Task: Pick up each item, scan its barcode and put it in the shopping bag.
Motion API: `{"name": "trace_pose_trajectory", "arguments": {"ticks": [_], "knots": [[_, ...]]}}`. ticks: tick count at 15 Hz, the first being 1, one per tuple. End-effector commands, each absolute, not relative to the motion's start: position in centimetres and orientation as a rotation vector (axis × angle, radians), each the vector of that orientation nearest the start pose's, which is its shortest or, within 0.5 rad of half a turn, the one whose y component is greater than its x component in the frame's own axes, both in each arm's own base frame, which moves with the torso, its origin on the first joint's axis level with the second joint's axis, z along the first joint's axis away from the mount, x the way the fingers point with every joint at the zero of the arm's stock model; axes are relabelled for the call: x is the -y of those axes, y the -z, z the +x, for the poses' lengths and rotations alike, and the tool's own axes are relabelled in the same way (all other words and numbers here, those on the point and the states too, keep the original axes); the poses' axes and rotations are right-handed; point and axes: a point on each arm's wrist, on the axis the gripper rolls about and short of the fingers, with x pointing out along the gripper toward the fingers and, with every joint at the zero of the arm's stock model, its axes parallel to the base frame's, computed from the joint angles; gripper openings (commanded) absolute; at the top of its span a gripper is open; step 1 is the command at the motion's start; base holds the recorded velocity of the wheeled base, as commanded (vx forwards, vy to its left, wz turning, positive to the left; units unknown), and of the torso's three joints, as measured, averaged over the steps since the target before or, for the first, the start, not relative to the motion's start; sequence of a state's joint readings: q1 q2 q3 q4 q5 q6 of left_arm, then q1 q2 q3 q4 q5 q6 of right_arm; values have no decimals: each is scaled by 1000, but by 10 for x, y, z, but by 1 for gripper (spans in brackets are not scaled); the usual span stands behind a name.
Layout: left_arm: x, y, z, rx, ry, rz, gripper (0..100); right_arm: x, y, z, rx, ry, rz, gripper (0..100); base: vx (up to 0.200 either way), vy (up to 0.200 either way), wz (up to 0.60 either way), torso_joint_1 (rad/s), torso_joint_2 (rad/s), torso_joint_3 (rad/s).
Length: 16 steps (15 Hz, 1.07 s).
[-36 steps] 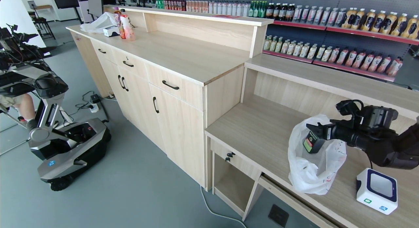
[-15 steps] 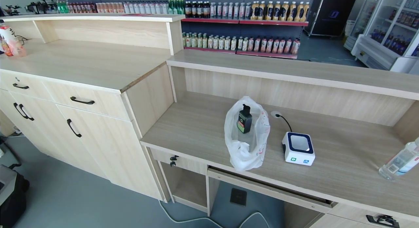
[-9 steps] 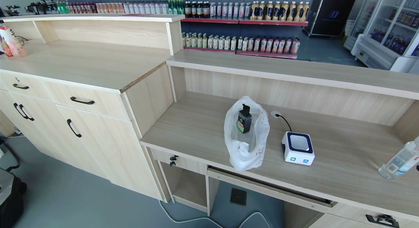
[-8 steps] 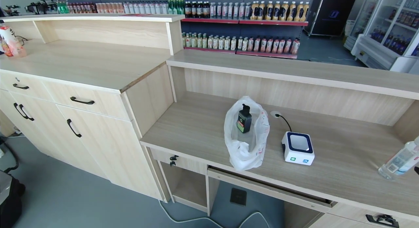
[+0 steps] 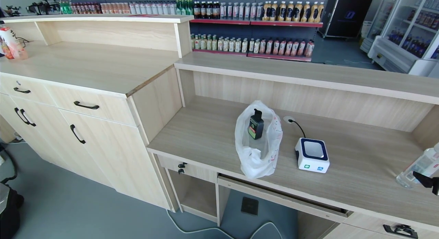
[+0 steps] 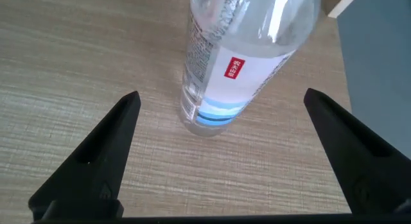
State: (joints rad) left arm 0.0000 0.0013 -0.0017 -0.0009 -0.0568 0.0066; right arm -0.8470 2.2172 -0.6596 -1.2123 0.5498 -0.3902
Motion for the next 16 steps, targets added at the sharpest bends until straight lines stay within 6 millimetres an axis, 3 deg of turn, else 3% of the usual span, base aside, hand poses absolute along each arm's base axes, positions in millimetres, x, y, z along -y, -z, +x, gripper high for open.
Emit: {"name": "trace_pose_trajectory", "arguments": {"ticks": [1, 7, 16], "knots": [[1, -76, -23, 0, 57, 6, 100, 252, -26, 253, -311, 212, -171, 100, 0, 0, 0, 0, 0, 0], [1, -76, -23, 2, 57, 6, 100, 248, -15, 279, -296, 202, -202, 100, 0, 0, 0, 0, 0, 0], [1, -76, -23, 2, 57, 8, 100, 247, -15, 295, -269, 180, -211, 100, 0, 0, 0, 0, 0, 0]]}}
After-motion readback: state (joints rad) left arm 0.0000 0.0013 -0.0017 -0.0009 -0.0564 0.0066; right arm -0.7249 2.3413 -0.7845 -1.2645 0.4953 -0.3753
